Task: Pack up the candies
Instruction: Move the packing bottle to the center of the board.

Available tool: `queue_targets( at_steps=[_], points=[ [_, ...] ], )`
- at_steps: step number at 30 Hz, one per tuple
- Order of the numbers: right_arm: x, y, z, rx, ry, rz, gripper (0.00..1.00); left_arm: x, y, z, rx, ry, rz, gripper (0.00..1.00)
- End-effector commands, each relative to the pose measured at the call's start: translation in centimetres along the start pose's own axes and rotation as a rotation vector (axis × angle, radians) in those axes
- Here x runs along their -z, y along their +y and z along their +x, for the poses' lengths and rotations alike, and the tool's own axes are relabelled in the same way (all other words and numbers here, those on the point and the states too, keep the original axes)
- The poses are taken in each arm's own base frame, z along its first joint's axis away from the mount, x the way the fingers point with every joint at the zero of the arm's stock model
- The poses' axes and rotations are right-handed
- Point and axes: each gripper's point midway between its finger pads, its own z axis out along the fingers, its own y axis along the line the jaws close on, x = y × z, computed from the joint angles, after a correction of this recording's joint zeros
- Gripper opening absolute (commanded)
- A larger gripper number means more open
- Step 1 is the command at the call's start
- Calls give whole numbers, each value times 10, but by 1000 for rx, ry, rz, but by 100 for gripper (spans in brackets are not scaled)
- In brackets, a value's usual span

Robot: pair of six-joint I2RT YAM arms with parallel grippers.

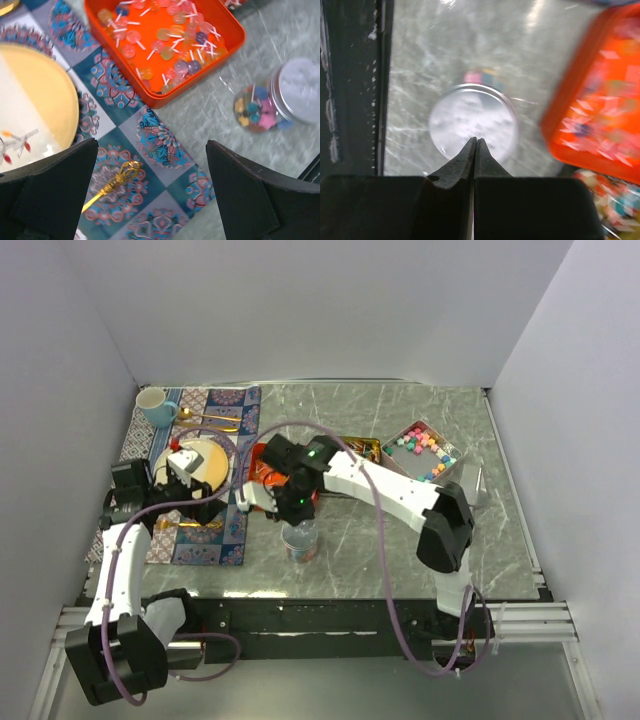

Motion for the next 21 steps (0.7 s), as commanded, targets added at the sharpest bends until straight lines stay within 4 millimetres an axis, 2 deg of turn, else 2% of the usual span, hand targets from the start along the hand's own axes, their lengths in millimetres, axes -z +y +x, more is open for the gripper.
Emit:
queue_targets(
  at_steps=[1,6,9,10,12,13,14,15,16,19,20,21],
  points=[
    [-25,11,13,-19,32,-52,0,1,-15,-1,-208,-34,111,96],
    [-50,15,40,-24,132,-80,0,-1,-21,-13,-227,-116,127,96],
    [-60,16,56,-33,162,-69,0,-1,-36,-19,-232,-162,170,97],
    [-66,19,67,-40,182,-77,0,-1,-44,-32,-265,-210,183,96],
    [-67,21,80,-55,212,-83,0,-4,-59,-29,-307,-238,226,96],
    [-68,24,93,-77,239,-100,0,-7,-73,-38,-373,-280,251,96],
    [-67,25,100,-87,250,-102,0,-10,-79,-39,-381,-291,261,96],
    [-66,25,105,-96,257,-102,0,-16,-86,-30,-371,-289,288,96],
    [-65,24,117,-127,266,-106,0,-21,-101,-32,-380,-299,332,96],
    [-59,24,133,-160,278,-97,0,-34,-119,-27,-287,-296,387,96],
    [-57,22,139,-175,282,-90,0,-36,-122,-36,-298,-334,387,97],
    [-54,22,141,-174,281,-83,0,-39,-123,-34,-262,-332,382,97]
  ],
)
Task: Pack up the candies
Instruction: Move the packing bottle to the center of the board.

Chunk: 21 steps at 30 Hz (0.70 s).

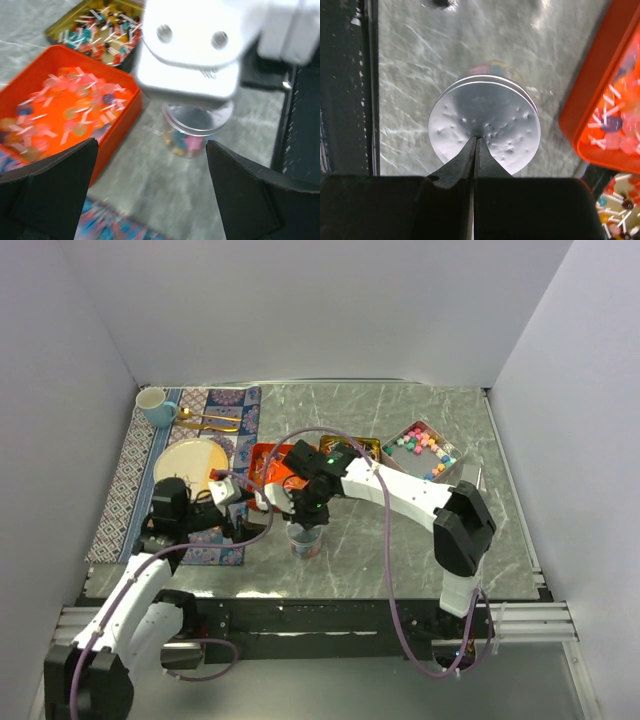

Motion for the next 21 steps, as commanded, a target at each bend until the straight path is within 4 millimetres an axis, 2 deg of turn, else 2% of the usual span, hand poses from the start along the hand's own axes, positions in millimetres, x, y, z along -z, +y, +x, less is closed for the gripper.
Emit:
queue_targets(
  at_steps=[1,5,6,8,10,15,16,17,18,20,21],
  points=[
    [-17,5,92,-121,266,-40,0,-20,0,-26,81,-114,-14,97],
    [-14,3,82,-132,231,-36,0,-22,8,-25,172,-145,-93,97],
    [-14,3,80,-138,228,-37,0,-22,3,-29,186,-165,-83,97],
    [-10,5,80,-146,233,-40,0,-22,-8,-23,212,-151,-55,97],
    [-6,12,93,-167,244,-49,0,-25,-26,-29,196,-185,-12,96],
    [6,29,125,-202,291,-54,0,-57,-55,1,238,-100,29,97],
    [6,33,133,-216,302,-61,0,-61,-56,-1,231,-120,12,96],
    [9,35,135,-216,301,-55,0,-63,-61,6,226,-117,14,96],
    [10,35,138,-222,307,-51,0,-67,-73,6,188,-115,45,96],
    [13,37,145,-241,313,-53,0,-72,-71,12,155,-103,2,96],
    [14,37,147,-245,312,-46,0,-77,-74,23,150,-77,7,96]
  ],
)
